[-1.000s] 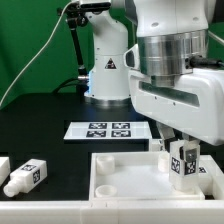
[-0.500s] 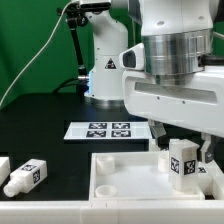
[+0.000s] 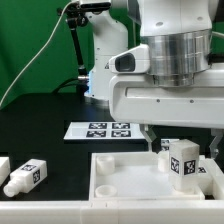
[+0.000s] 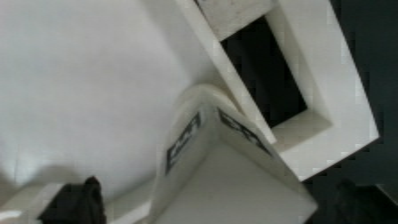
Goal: Assemble one leg
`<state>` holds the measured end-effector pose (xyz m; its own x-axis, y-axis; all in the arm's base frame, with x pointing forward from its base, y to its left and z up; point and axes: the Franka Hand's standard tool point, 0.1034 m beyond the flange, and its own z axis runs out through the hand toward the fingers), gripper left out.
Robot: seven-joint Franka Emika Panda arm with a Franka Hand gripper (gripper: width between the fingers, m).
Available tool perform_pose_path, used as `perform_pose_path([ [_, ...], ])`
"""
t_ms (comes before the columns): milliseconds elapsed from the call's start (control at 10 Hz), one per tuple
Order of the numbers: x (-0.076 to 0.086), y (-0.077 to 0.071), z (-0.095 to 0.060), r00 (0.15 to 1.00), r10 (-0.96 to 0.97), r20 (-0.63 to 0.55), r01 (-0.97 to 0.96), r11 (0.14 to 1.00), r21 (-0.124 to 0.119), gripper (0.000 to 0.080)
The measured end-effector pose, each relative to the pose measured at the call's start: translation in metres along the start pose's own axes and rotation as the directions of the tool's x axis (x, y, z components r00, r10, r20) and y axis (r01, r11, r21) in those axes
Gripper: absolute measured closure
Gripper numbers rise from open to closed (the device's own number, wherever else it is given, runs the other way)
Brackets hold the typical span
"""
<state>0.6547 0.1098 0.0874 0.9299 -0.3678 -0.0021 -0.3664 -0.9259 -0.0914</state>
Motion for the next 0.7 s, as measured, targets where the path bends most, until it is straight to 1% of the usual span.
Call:
perform_pose_path([
  [100,-0.0012,-0.0009,0.0009,0.995,-0.103,-0.003,0.103,0.995,-0.006,0.0150],
  [200,-0.0024,-0.0029,0.0008,0.988,-0.155,-0.004,0.155,0.988,-0.009,0.0150],
  [300,-0.0024,-0.0029,0.0007,0.963,-0.270,-0.003,0.270,0.963,-0.012,0.0150],
  [500,-0.0037,-0.0047,0.0011,0.896,-0.443,0.000,0.443,0.896,-0.029,0.0150],
  [700,-0.0025,-0.0031,0.0008,0.801,-0.599,0.006,0.599,0.800,-0.037,0.0150],
])
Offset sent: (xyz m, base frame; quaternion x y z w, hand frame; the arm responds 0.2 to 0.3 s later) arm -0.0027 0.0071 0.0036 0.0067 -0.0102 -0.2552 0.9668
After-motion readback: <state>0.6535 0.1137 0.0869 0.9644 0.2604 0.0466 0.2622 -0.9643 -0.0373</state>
